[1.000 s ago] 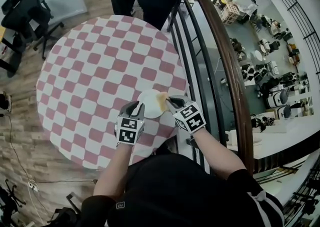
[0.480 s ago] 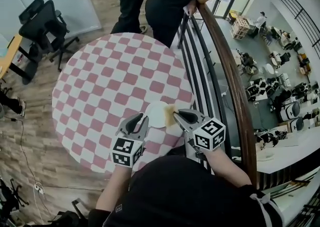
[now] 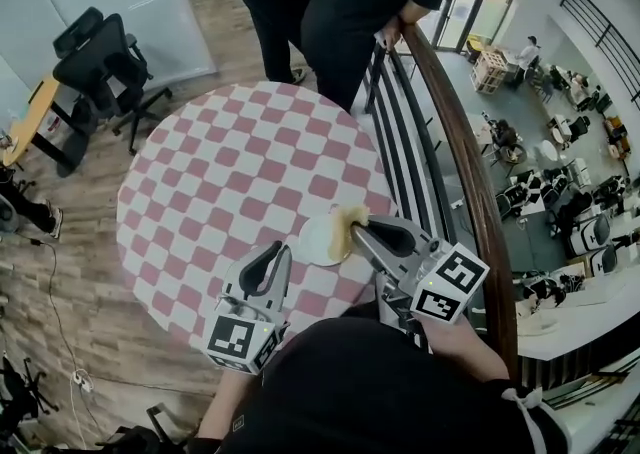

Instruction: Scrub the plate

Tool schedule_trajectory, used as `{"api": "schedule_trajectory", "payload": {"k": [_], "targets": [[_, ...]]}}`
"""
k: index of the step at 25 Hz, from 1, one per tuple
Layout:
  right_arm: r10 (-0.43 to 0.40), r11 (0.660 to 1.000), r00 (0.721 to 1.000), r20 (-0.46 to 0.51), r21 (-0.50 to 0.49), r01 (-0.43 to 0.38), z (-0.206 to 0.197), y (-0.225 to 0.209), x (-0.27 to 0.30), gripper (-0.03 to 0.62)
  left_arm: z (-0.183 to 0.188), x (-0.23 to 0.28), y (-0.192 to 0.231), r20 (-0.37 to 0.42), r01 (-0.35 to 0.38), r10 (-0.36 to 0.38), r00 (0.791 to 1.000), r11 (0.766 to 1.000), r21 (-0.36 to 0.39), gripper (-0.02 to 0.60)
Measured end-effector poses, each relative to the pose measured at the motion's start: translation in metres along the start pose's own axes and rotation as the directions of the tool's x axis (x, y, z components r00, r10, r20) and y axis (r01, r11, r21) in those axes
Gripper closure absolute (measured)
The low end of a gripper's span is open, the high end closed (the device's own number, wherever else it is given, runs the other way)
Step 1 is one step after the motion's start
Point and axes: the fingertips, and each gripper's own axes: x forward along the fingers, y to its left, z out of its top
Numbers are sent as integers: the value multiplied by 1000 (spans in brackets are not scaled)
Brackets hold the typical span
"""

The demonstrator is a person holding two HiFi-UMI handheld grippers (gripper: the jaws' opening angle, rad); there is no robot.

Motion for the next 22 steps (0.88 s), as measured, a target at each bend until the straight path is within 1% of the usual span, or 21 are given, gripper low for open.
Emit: {"api": "schedule_trajectory", "payload": {"k": [3,7,12,18,22], "targets": [[25,999,999,23,-39,-24,14,12,3,565,18,-12,4,34,-37,36,999,999,22,554],[44,996,999,32,-77,-41,21,24,7,565,32,-23,11,93,-71,68,993,997,33,574],[58,994,998,23,-98,-55,22,31,10,565,31,-27,14,85,-67,63,994,996,51,574],[56,994,998,15,-92,-54,18,29,15,565,30,-23,15,86,-55,51,995,997,50,574],[52,995,999,12,-90,-50,16,27,16,565,30,-23,18,71,-68,65,995,997,47,574]]}}
